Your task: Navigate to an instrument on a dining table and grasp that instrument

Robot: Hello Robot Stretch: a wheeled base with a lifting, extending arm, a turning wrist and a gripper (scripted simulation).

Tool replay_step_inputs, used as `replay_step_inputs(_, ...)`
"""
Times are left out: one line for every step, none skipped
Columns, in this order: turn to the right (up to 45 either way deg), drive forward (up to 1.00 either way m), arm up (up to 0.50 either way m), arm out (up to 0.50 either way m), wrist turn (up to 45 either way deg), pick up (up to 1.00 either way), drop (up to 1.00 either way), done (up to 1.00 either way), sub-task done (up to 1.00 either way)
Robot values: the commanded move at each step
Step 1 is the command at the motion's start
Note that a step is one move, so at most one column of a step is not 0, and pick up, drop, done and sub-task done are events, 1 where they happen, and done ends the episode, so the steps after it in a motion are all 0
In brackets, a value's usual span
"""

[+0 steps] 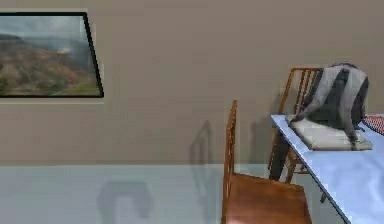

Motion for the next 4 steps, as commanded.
replay_step_inputs(45.0,0.0,0.0,0.0,0.0,0.0,0.0,0.0,0.0)
replay_step_inputs(45.0,0.0,0.0,0.0,0.0,0.0,0.0,0.0,0.0)
replay_step_inputs(42.0,0.0,0.0,0.0,0.0,0.0,0.0,0.0,0.0)
replay_step_inputs(0.0,0.4,0.0,0.0,0.0,0.0,0.0,0.0,0.0)
